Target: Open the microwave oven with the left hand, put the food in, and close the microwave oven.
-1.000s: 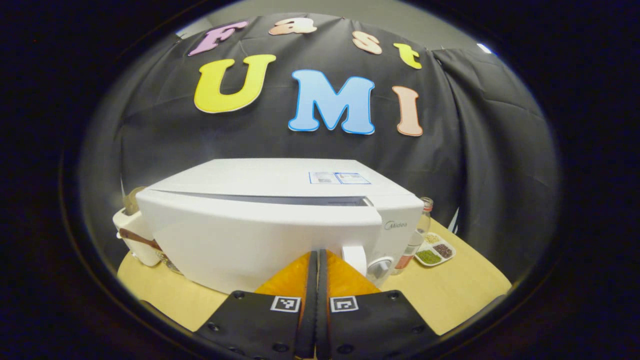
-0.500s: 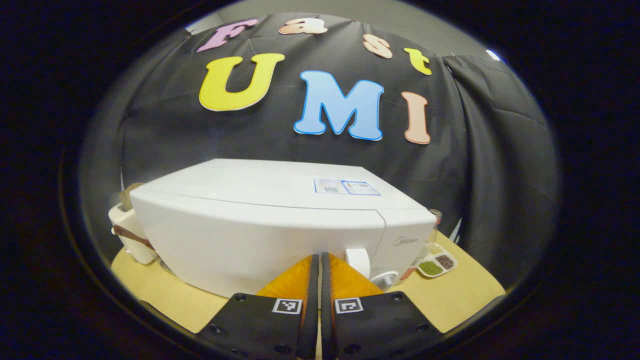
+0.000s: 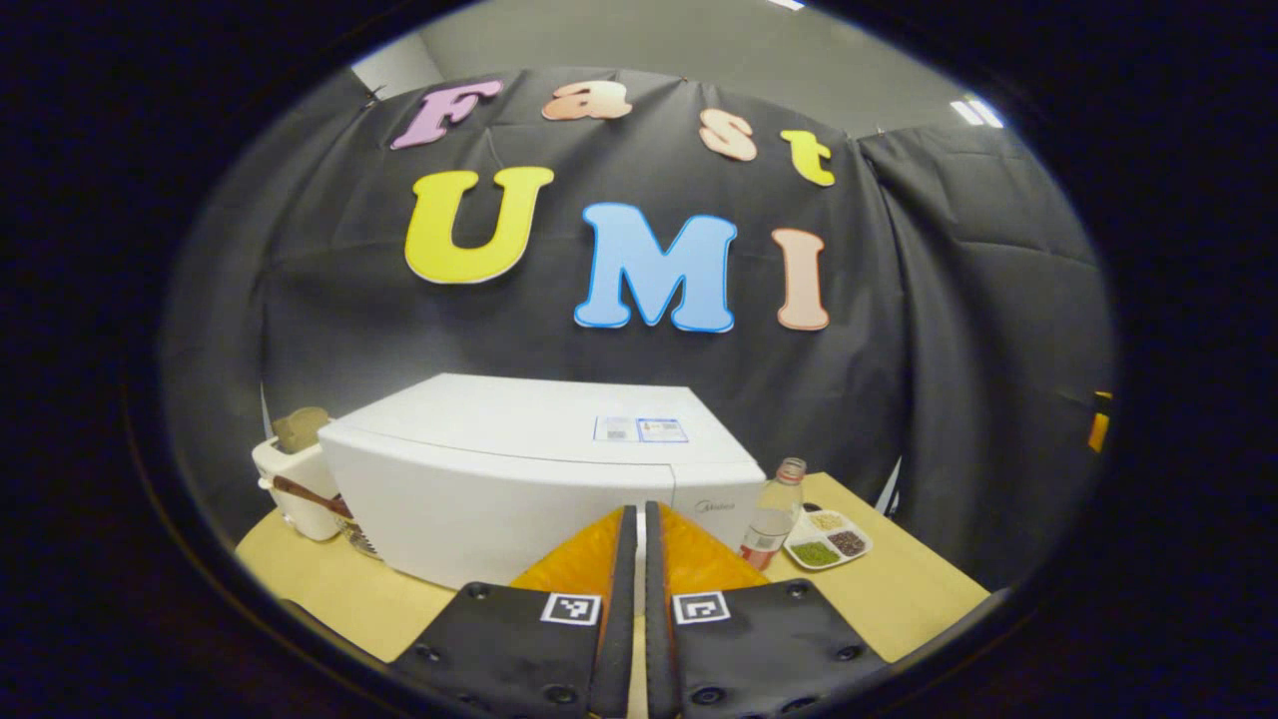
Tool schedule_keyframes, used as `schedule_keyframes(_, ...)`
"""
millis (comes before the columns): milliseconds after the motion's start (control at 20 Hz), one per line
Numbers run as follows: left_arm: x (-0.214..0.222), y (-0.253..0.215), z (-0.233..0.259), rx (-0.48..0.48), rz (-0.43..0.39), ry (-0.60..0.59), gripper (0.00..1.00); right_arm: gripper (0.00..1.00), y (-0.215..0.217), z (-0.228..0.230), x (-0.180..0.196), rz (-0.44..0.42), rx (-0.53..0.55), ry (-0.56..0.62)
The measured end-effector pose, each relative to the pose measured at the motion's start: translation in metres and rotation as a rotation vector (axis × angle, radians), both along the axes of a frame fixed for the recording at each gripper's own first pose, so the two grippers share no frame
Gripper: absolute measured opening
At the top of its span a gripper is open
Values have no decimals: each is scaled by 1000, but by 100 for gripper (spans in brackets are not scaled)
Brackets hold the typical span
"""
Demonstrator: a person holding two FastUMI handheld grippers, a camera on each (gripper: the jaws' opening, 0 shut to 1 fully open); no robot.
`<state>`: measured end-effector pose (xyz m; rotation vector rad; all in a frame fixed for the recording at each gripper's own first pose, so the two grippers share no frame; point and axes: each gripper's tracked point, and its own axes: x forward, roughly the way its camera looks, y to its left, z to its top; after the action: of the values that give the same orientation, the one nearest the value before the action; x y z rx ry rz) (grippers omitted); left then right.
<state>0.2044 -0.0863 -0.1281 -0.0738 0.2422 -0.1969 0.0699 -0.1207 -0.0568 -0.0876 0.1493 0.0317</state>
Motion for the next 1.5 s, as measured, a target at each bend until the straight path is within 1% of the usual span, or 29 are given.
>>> schedule_keyframes(50, -15, 5, 12, 18, -7, -27, 12, 96, 9, 4, -2, 3, 12, -13)
schedule_keyframes(100, -30, 10, 20, 40, -11, -43, 10, 97, 19, 7, -4, 6, 20, -23)
schedule_keyframes(200, -58, 25, 32, 68, -11, -48, 10, 97, 40, 9, -9, 12, 29, -29)
schedule_keyframes(250, -72, 32, 40, 69, -9, -59, 10, 97, 51, 11, -12, 22, 34, -35)
schedule_keyframes(300, -83, 40, 49, 65, -5, -74, 12, 96, 61, 14, -16, 27, 38, -40)
schedule_keyframes(450, -113, 60, 69, 66, 5, -103, 13, 97, 90, 19, -31, 31, 67, -66)
schedule_keyframes(550, -130, 73, 84, 76, 15, -134, 13, 97, 112, 14, -42, 42, 97, -62)
schedule_keyframes(600, -140, 79, 87, 82, 23, -147, 12, 97, 121, 10, -47, 48, 106, -52)
schedule_keyframes(700, -158, 94, 94, 92, 60, -168, 31, 97, 135, 5, -55, 60, 116, -46)
schedule_keyframes(750, -169, 98, 98, 86, 70, -181, 43, 97, 140, 6, -58, 62, 122, -55)
schedule_keyframes(800, -180, 102, 100, 81, 76, -193, 49, 97, 143, 6, -61, 61, 124, -60)
schedule_keyframes(900, -197, 109, 98, 73, 86, -203, 76, 97, 148, 3, -68, 58, 120, -58)
schedule_keyframes(950, -204, 112, 97, 67, 89, -201, 93, 97, 151, 1, -71, 59, 119, -54)
schedule_keyframes(1000, -210, 116, 95, 65, 93, -200, 97, 97, 154, 0, -74, 58, 119, -52)
schedule_keyframes(1250, -229, 141, 99, 95, 158, -231, 97, 97, 163, 4, -88, 61, 108, -95)
schedule_keyframes(1400, -238, 144, 103, 108, 157, -254, 96, 97, 173, 2, -93, 76, 120, -89)
schedule_keyframes(1500, -240, 145, 105, 122, 148, -261, 96, 97, 171, 4, -95, 59, 106, -97)
